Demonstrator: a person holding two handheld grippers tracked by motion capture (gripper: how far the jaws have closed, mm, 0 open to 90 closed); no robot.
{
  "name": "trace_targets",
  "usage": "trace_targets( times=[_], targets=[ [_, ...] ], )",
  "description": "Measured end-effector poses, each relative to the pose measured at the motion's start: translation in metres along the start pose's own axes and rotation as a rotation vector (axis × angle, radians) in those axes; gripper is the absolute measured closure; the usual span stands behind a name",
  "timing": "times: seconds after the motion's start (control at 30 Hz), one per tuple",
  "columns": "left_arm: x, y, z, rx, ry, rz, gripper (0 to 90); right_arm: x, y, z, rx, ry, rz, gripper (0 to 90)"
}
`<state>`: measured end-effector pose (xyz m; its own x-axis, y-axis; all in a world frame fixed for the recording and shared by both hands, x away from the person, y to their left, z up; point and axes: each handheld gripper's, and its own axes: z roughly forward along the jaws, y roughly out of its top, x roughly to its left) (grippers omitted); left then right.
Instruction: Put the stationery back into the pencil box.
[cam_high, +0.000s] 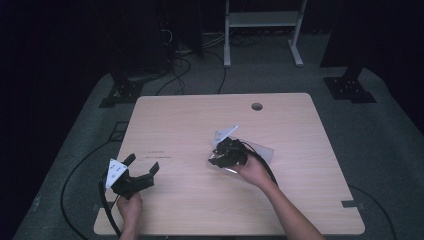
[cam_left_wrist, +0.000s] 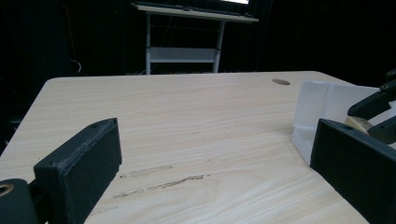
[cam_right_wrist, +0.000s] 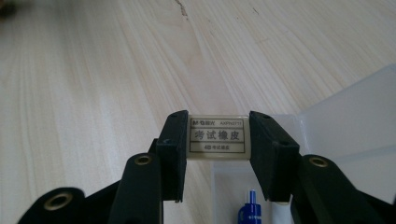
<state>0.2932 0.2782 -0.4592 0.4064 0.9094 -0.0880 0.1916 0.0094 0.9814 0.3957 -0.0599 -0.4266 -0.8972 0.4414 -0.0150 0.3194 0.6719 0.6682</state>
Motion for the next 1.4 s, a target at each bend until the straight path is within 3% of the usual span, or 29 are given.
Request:
trace_targets(
  times=[0.4, 0.97, 1.4],
  targets=[
    [-0.001, 0.000, 0.001, 0.003, -0.001, 0.005, 1.1, -0.017, -0.001, 0.007, 0.012, -0.003, 0.053, 58.2],
    [0.000, 0.000, 0.000, 0.000, -0.001, 0.003, 1.1, -0.027, -0.007, 0.025, 0.049, 0.001, 0.103, 58.2],
    [0.000, 0.000, 0.000, -0.001, -0.001, 0.001, 1.1, -0.030, -0.009, 0.033, 0.070, 0.010, 0.114, 58.2]
  ],
)
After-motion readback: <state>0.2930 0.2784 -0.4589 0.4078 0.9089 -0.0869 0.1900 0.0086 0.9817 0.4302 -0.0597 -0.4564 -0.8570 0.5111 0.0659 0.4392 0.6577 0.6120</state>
